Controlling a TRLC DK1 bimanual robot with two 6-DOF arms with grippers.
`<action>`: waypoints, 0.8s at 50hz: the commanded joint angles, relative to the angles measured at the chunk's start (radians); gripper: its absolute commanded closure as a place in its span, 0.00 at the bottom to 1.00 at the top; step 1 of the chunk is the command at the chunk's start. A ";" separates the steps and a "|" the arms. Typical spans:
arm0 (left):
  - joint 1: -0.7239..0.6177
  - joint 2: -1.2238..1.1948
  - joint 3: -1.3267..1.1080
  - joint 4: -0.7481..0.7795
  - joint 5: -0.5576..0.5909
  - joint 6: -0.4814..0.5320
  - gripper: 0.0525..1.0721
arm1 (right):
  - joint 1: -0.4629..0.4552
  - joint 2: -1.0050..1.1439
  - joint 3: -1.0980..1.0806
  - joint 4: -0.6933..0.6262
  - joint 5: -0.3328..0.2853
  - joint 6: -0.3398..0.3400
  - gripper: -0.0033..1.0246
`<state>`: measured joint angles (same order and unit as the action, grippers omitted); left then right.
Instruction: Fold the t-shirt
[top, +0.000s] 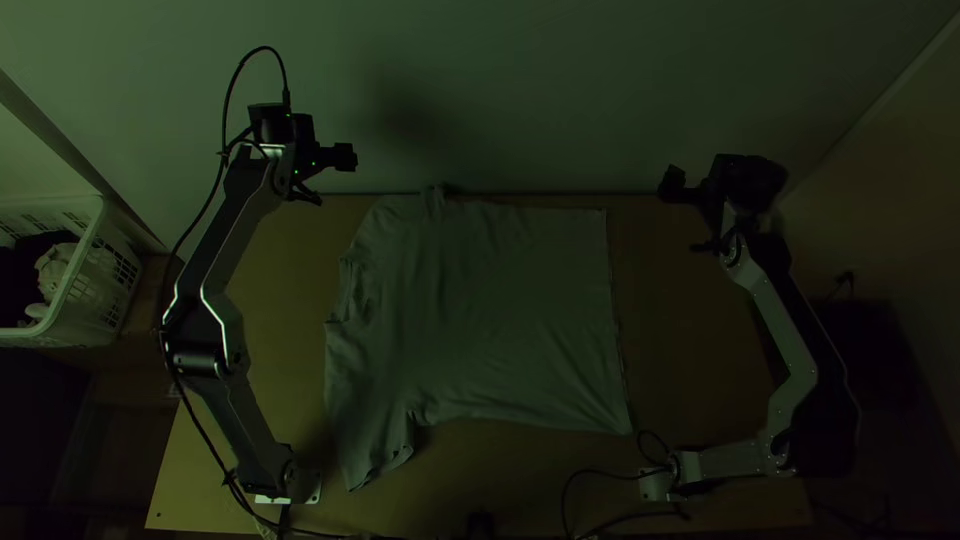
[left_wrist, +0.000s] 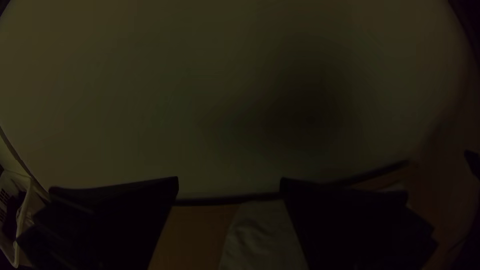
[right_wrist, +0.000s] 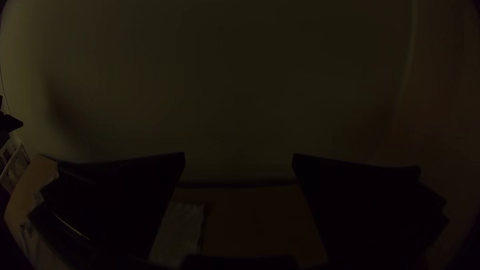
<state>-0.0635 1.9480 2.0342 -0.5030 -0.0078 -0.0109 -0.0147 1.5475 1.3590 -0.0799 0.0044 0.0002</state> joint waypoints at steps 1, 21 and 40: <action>0.007 0.117 0.152 -0.075 0.006 -0.014 0.06 | 0.018 0.080 0.084 -0.063 0.006 0.044 0.04; -0.002 0.298 0.212 -0.111 0.011 0.000 0.06 | 0.048 0.252 0.216 -0.213 0.006 0.161 0.04; -0.009 0.404 0.216 -0.106 0.006 0.000 0.10 | 0.059 0.270 0.215 -0.236 0.006 0.185 0.04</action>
<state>-0.0643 2.3226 2.2204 -0.6121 -0.0078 -0.0101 0.0414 1.8042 1.5475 -0.3080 0.0044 0.1574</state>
